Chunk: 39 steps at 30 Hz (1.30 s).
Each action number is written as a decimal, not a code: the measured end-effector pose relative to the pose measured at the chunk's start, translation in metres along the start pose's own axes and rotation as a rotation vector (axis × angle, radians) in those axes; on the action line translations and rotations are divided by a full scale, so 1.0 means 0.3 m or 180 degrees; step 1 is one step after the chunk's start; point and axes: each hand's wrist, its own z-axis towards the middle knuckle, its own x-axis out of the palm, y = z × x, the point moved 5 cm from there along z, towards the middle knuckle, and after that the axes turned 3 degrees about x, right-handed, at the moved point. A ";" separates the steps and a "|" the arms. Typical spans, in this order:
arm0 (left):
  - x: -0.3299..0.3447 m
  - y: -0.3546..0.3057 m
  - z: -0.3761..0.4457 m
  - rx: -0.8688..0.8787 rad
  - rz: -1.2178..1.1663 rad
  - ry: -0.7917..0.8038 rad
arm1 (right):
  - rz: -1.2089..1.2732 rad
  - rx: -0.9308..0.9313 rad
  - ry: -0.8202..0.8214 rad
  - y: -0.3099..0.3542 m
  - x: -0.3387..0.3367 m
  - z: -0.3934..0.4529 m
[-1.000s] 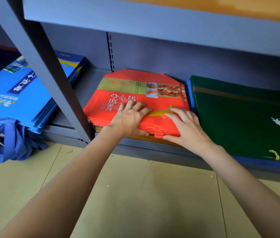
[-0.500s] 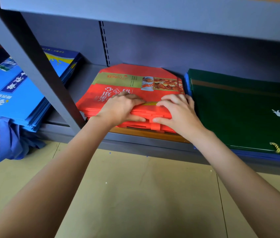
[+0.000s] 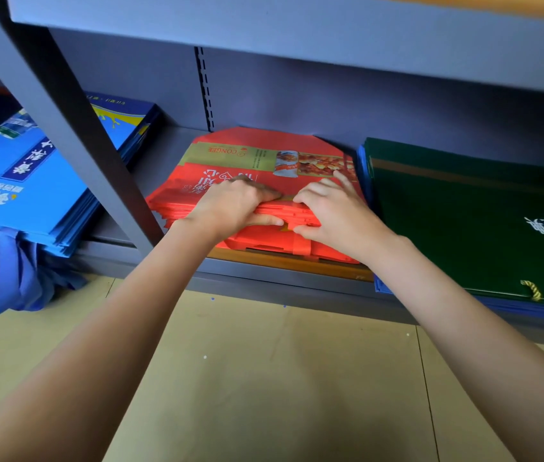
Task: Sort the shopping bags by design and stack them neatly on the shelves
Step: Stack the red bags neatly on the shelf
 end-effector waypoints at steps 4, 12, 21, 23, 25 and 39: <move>-0.010 -0.006 0.001 -0.0024 0.0184 -0.0060 | 0.0042 0.0003 0.0037 -0.009 -0.024 0.018; 0.076 -0.038 -0.026 0.0013 0.0537 0.0194 | -0.0150 -0.0098 -0.0253 0.027 0.092 -0.044; 0.083 -0.008 -0.014 -0.0034 0.0216 0.0185 | 0.0427 0.0241 0.0166 -0.034 0.106 -0.104; 0.071 -0.003 -0.009 -0.0034 0.0106 0.0132 | 0.0376 0.0108 -0.0572 -0.014 0.076 -0.137; 0.047 0.005 -0.004 -0.0011 -0.0081 0.0041 | 0.0390 -0.0100 -0.1345 0.023 0.044 -0.185; -0.045 0.006 -0.003 -0.0315 -0.0143 -0.0438 | -0.0128 0.0289 0.0330 0.097 0.253 -0.175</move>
